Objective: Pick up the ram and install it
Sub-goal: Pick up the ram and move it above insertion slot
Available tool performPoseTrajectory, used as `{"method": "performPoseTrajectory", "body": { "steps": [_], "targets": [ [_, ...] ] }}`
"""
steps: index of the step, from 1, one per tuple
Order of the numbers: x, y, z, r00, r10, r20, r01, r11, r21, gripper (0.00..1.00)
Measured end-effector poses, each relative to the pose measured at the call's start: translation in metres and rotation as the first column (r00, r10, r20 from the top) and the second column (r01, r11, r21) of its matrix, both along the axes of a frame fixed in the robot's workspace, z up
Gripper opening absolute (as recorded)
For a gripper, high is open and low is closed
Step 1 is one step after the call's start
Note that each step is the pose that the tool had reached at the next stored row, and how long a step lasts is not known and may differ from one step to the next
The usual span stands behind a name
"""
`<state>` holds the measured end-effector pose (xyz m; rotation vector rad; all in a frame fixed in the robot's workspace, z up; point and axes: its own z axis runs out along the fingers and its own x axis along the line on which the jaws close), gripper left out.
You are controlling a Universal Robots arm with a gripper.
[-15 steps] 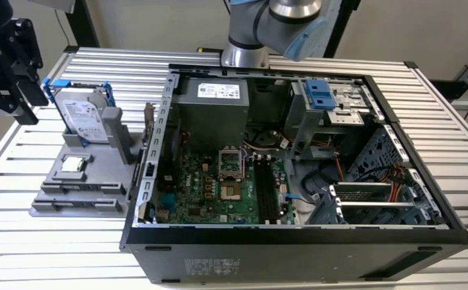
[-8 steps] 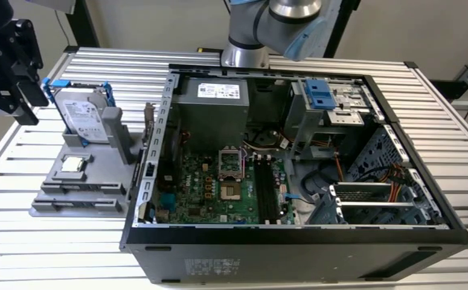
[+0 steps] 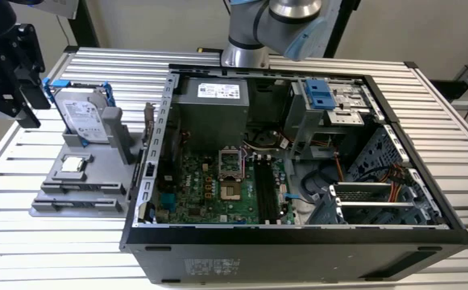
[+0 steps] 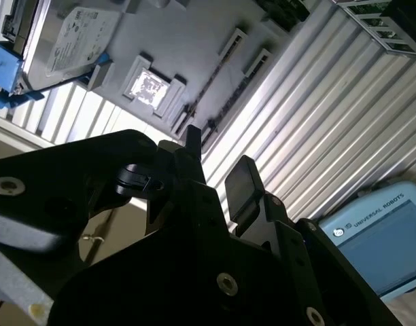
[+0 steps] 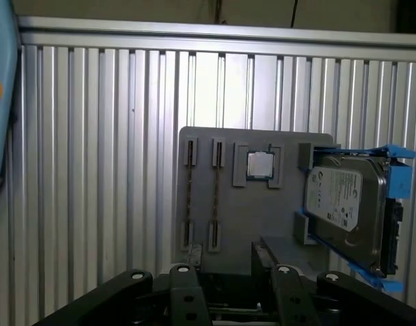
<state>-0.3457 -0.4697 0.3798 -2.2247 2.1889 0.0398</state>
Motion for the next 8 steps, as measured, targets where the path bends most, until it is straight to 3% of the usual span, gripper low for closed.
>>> {"method": "performPoseTrajectory", "body": {
  "steps": [8],
  "targets": [
    [0.0,0.0,-0.0065,1.0,0.004,0.0,-0.004,1.0,-0.0016,1.0]
  ]
}}
